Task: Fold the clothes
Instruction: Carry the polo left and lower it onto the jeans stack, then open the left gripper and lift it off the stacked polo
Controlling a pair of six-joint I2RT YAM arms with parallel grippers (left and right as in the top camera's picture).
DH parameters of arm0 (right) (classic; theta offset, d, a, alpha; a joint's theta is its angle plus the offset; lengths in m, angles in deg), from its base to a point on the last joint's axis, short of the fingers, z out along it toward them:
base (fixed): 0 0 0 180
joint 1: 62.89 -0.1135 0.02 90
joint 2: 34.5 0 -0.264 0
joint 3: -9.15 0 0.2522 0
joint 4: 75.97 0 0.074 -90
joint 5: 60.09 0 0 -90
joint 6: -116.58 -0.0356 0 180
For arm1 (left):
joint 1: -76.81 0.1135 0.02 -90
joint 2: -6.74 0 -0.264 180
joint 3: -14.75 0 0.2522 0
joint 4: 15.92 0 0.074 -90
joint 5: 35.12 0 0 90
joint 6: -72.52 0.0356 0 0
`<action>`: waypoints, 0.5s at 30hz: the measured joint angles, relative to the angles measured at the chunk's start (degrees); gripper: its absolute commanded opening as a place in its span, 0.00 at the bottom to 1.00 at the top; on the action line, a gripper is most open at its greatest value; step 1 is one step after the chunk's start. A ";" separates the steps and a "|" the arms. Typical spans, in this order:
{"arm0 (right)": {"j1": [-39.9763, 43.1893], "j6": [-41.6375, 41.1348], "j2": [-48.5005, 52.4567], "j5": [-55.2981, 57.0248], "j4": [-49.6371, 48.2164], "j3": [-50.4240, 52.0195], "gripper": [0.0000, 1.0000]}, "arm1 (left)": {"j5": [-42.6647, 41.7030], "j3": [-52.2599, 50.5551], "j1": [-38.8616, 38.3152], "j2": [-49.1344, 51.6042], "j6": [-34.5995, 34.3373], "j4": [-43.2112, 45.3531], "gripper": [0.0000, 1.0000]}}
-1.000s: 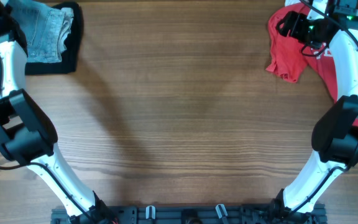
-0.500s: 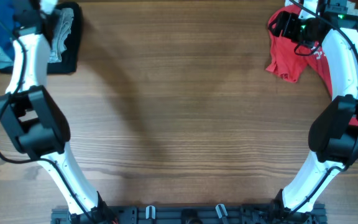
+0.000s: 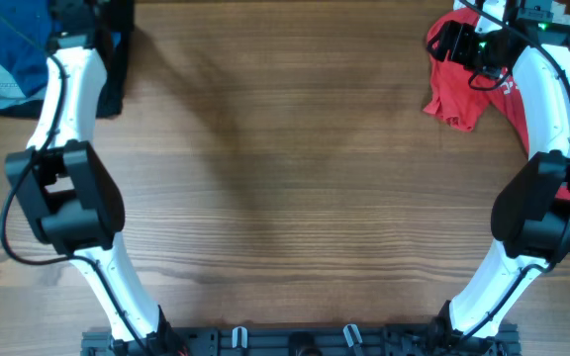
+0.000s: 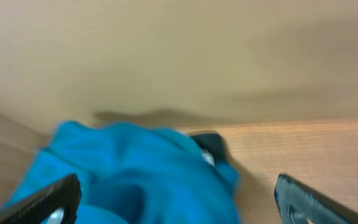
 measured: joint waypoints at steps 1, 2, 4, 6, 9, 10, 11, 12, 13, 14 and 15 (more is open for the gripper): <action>0.00 0.00 0.00 0.00 0.00 0.00 0.88 | 0.26 0.09 0.79 -0.44 -1.68 2.56 1.00; 0.00 0.00 0.00 0.00 0.20 0.00 0.88 | 0.50 0.22 1.81 -0.68 -3.13 3.93 1.00; 0.00 0.00 0.00 0.00 0.59 0.00 0.88 | 0.94 0.37 4.98 -0.52 -6.75 8.02 1.00; 0.00 0.00 0.00 0.00 0.92 0.00 0.88 | 0.87 0.50 8.26 0.79 -9.73 13.25 1.00; 0.00 0.00 0.00 0.00 1.09 0.00 0.88 | -0.15 0.63 12.20 3.96 -12.28 15.45 1.00; 0.00 0.00 0.00 0.00 1.36 0.00 0.88 | -0.37 0.70 13.51 6.08 -13.33 16.02 1.00; 0.00 0.00 0.00 0.00 1.77 0.00 0.88 | -0.48 0.70 14.19 8.11 -13.94 16.24 1.00; 0.00 0.00 0.00 0.00 2.16 0.00 0.88 | -0.50 0.70 14.53 10.01 -14.34 16.74 1.00; 0.00 0.00 0.00 0.00 2.40 0.00 0.88 | -0.63 0.70 14.71 12.44 -14.69 17.14 1.00; 0.00 0.00 0.00 0.00 2.62 0.00 0.88 | -0.81 0.70 14.71 14.62 -15.06 17.64 1.00; 0.00 0.00 0.00 0.00 2.80 0.00 0.88 | -1.11 0.70 14.69 17.16 -15.72 18.67 1.00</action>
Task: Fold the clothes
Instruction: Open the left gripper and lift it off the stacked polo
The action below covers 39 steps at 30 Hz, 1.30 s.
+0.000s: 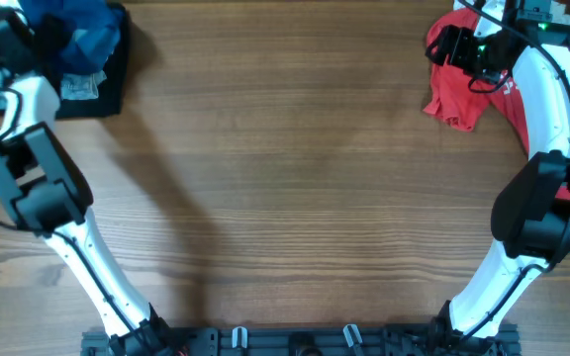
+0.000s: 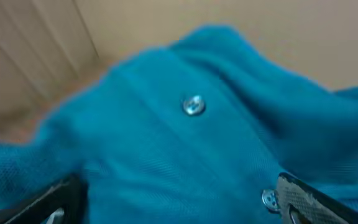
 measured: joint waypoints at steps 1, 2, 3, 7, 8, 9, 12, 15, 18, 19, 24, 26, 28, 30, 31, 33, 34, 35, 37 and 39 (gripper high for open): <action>0.00 0.00 0.00 0.00 0.28 0.00 0.88 | -0.31 0.31 0.00 1.68 -0.76 1.16 1.00; 0.00 0.00 0.00 0.00 0.46 0.00 0.88 | -0.46 0.85 0.00 2.29 -1.03 1.05 1.00; 0.00 0.00 0.00 0.00 0.63 0.00 0.88 | -0.63 1.75 0.00 2.49 -1.11 -0.28 1.00; 0.00 0.00 0.00 0.00 0.66 0.00 0.91 | -0.63 3.48 0.00 2.93 -1.73 -3.91 1.00; 0.00 0.02 0.00 0.00 0.68 0.00 0.96 | -0.63 3.67 0.00 2.91 -1.88 -4.61 1.00; 0.00 0.04 0.00 0.00 0.74 0.00 1.00 | -0.63 3.82 0.00 2.60 -1.97 -5.90 1.00; 0.00 1.09 0.00 0.02 0.74 0.00 1.00 | -0.61 3.52 -0.07 0.39 -2.08 -10.38 1.00; 0.00 2.14 0.00 0.02 -0.15 0.00 1.00 | -0.42 1.88 -0.44 -3.74 -2.01 -16.20 1.00; 0.00 5.20 -0.98 0.44 -1.42 -0.04 1.00 | -0.44 0.31 -1.84 -10.71 -1.86 -23.80 1.00; 0.00 6.03 -1.90 0.66 -1.75 -0.04 1.00 | -0.39 0.22 -2.64 -13.51 -1.86 -25.99 1.00; 0.00 8.70 -13.84 1.03 -2.58 -1.55 0.99 | -0.44 0.35 -9.18 -30.29 -1.84 -40.30 1.00; 0.00 8.92 -17.44 0.61 0.11 -2.60 1.00 | -0.42 0.46 -12.41 -34.71 -1.92 -45.53 1.00; 0.00 9.09 -20.74 -0.02 3.67 -2.95 0.99 | -0.44 0.46 -16.98 -38.36 -2.82 -52.30 1.00; 0.00 9.92 -21.77 -0.57 4.76 -2.95 1.00 | -0.48 0.48 -21.70 -39.87 -3.87 -58.23 1.00; 0.00 10.03 -21.86 -0.74 4.57 -2.95 0.99 | -0.57 0.44 -24.63 -40.15 -4.79 -61.79 1.00; 0.00 10.29 -22.16 -0.98 4.02 -2.93 1.00 | -0.63 0.35 -27.80 -40.15 -6.91 -65.75 1.00; 0.00 10.36 -22.64 -1.14 3.61 -2.93 1.00 | -0.66 0.28 -29.31 -40.17 -8.20 -67.98 1.00; 0.00 10.38 -23.43 -1.16 3.17 -2.93 1.00 | -0.68 0.28 -30.56 -40.24 -9.14 -69.07 1.00; 0.00 10.56 -25.94 -1.09 2.32 -2.93 1.00 | -0.83 0.28 -34.71 -40.89 -12.04 -72.22 1.00; 0.00 10.58 -27.71 -0.85 2.14 -2.93 1.00 | -0.90 0.28 -37.09 -42.10 -13.16 -73.88 1.00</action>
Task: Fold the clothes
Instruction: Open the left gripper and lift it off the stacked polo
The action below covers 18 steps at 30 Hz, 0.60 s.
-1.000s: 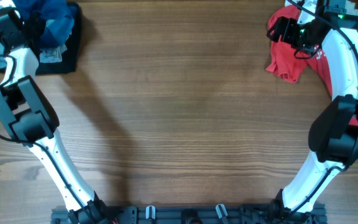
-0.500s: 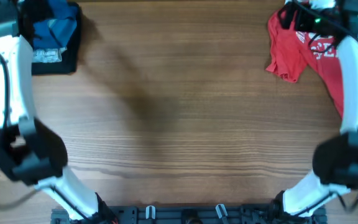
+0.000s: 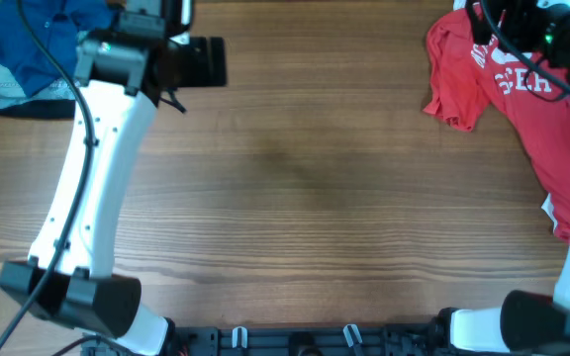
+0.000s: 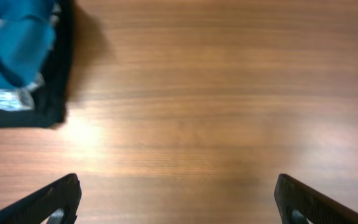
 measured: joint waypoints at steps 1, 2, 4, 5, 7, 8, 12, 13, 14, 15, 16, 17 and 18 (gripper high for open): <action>0.00 0.00 -0.76 0.04 -0.02 0.00 1.00 | 0.00 0.00 -1.79 -1.22 -0.63 -0.83 1.00; 0.00 0.00 -0.94 0.17 -0.04 0.00 1.00 | -0.02 0.00 -2.86 -2.23 -0.87 -1.22 1.00; 0.00 0.00 -0.76 0.37 0.02 0.00 1.00 | -0.02 0.00 -4.50 -4.04 -1.25 -1.31 1.00; 0.00 0.00 -0.63 0.39 0.09 0.00 1.00 | -0.02 0.00 -4.74 -4.37 -1.46 -1.33 1.00; 0.00 0.00 -0.63 0.39 0.17 0.00 1.00 | -0.70 0.00 -6.10 -4.92 -1.68 -1.51 1.00; 0.00 0.00 -0.63 0.39 0.17 0.00 1.00 | -1.18 0.00 -6.34 -4.90 -1.79 -1.51 1.00; 0.00 0.00 -0.61 0.39 0.17 0.00 1.00 | -6.21 0.00 -9.01 -4.90 -2.05 -1.53 1.00; 0.00 0.00 -0.61 0.42 0.20 0.00 1.00 | -7.65 0.00 -9.73 -4.90 -2.05 -1.53 1.00; 0.00 0.00 -0.59 0.39 0.17 0.00 1.00 | -8.90 0.00 -10.40 -4.90 -2.05 -1.53 1.00; 0.00 0.00 -0.59 0.39 0.17 0.00 1.00 | -10.01 0.00 -11.34 -4.90 -2.05 -1.53 1.00; 0.00 0.00 -0.59 0.39 0.20 0.00 1.00 | -10.56 0.00 -11.76 -4.90 -2.03 -1.73 1.00; 0.00 0.00 -0.59 0.42 0.20 0.00 1.00 | -10.97 0.00 -12.11 -4.92 -2.01 -2.58 1.00; 0.00 0.00 -0.59 0.42 0.20 0.00 1.00 | -11.19 0.00 -12.26 -4.92 -1.90 -4.28 1.00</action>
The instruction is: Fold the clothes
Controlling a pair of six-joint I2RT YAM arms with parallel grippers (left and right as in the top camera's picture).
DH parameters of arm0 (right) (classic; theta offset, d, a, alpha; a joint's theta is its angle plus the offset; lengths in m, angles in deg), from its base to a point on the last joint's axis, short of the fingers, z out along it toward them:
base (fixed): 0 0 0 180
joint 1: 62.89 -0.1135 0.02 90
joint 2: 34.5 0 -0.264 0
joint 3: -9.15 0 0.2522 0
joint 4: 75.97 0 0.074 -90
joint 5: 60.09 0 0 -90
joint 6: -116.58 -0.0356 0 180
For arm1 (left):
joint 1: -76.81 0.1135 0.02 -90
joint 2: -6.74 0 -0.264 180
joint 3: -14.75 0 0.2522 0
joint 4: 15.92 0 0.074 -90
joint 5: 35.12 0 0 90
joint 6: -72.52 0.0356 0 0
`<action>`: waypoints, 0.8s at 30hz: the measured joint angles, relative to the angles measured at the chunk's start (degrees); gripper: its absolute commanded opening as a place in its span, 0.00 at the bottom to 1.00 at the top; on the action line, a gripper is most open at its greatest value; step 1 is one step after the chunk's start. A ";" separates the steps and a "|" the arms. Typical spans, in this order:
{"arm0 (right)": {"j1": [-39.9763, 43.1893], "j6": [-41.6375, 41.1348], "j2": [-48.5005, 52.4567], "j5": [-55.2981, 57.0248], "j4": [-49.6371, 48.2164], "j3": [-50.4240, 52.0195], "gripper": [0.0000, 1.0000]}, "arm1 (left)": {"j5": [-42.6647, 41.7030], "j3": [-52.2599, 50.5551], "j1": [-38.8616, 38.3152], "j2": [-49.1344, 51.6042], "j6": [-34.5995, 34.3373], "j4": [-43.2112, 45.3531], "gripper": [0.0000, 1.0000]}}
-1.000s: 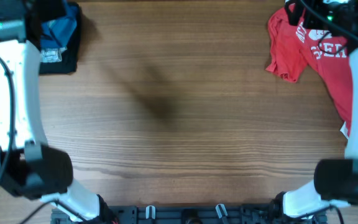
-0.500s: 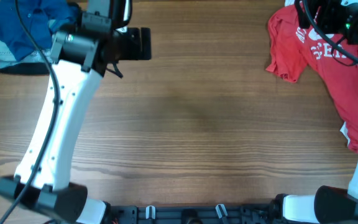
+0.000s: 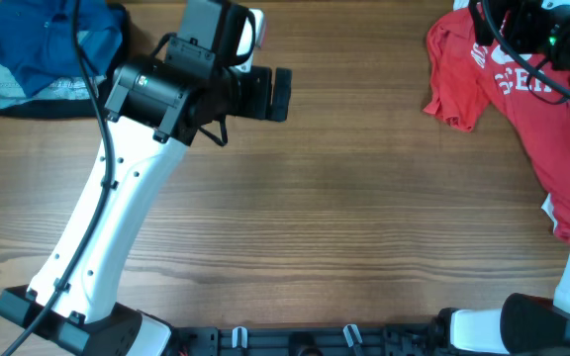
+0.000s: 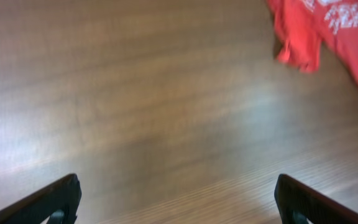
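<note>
A red shirt (image 3: pixel 508 94) with white print lies at the table's far right, stretched down the right edge. It also shows at the top right of the left wrist view, as the red shirt (image 4: pixel 331 28). My right gripper (image 3: pixel 498 20) is over its top end; whether it grips the cloth is not visible. My left gripper (image 3: pixel 279 95) hangs open over bare wood in the upper middle of the table. Nothing lies between the fingers of the left gripper (image 4: pixel 179 202).
A pile of blue clothes (image 3: pixel 47 40) sits in the far left corner, on a light grey garment (image 3: pixel 8 95) and a black cloth (image 3: pixel 33 110). The wooden table (image 3: pixel 325 208) spans the view. My left arm (image 3: pixel 117 218) crosses its left half.
My left gripper has moved right, from beside the blue pile toward the table's upper middle, still open and empty. Its camera now sees the red shirt. The right arm and shirt look unchanged.
My left gripper was open at the blue pile in the far left corner, then close above a blue buttoned garment, while the red shirt lay bunched under my right gripper. Later the left gripper was empty beside the pile and the red shirt lay stretched down the right edge.
</note>
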 measured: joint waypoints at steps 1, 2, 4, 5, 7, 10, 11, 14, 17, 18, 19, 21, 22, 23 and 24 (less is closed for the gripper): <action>0.00 0.00 0.00 0.00 -0.02 0.00 1.00 | 0.02 0.00 -0.04 0.00 0.48 -1.66 1.00; 0.00 0.00 0.00 -0.02 0.00 0.00 1.00 | 0.02 0.00 -0.04 0.00 1.46 -3.54 1.00; 0.00 0.00 0.00 -0.02 -0.02 0.00 1.00 | 0.59 0.00 -0.04 0.00 2.93 -4.46 1.00; 0.00 0.00 0.00 0.00 0.00 0.00 1.00 | 1.36 0.00 0.07 0.00 3.41 -3.85 1.00; 0.00 0.00 0.00 0.00 0.00 0.00 1.00 | 1.86 -0.02 0.70 -0.35 4.07 -1.99 1.00; 0.00 0.00 0.00 0.00 -0.02 0.00 1.00 | 2.64 -0.13 3.96 -2.49 4.50 1.90 1.00; 0.00 0.00 0.00 0.00 -0.02 0.00 1.00 | 2.93 -0.17 6.01 -3.82 4.55 4.55 1.00; 0.00 0.00 0.00 0.00 0.00 0.00 1.00 | 3.04 -0.20 11.91 -7.19 4.70 7.96 1.00; 0.00 0.00 0.00 0.00 0.00 0.00 1.00 | 2.99 -1.62 16.50 -10.56 4.85 11.91 1.00; 0.00 0.00 0.00 0.00 0.00 0.00 1.00 | 2.84 -4.48 18.43 -12.87 4.92 16.63 1.00; 0.00 0.00 0.00 0.02 -0.02 0.00 1.00 | 2.67 -6.69 19.41 -14.40 4.94 19.98 1.00; 0.00 0.00 0.00 0.04 0.00 0.00 1.00 | 1.64 -16.87 22.38 -20.04 5.14 31.91 1.00; 0.00 0.00 0.00 0.09 -0.02 0.00 1.00 | 1.11 -19.87 23.12 -21.68 5.09 34.58 1.00; 0.00 0.00 0.00 0.15 -0.04 0.00 1.00 | 0.02 -25.81 24.48 -24.57 5.16 40.76 1.00; 0.00 0.00 0.00 0.20 0.00 0.00 1.00 | -1.44 -33.14 26.10 -28.09 5.16 46.36 1.00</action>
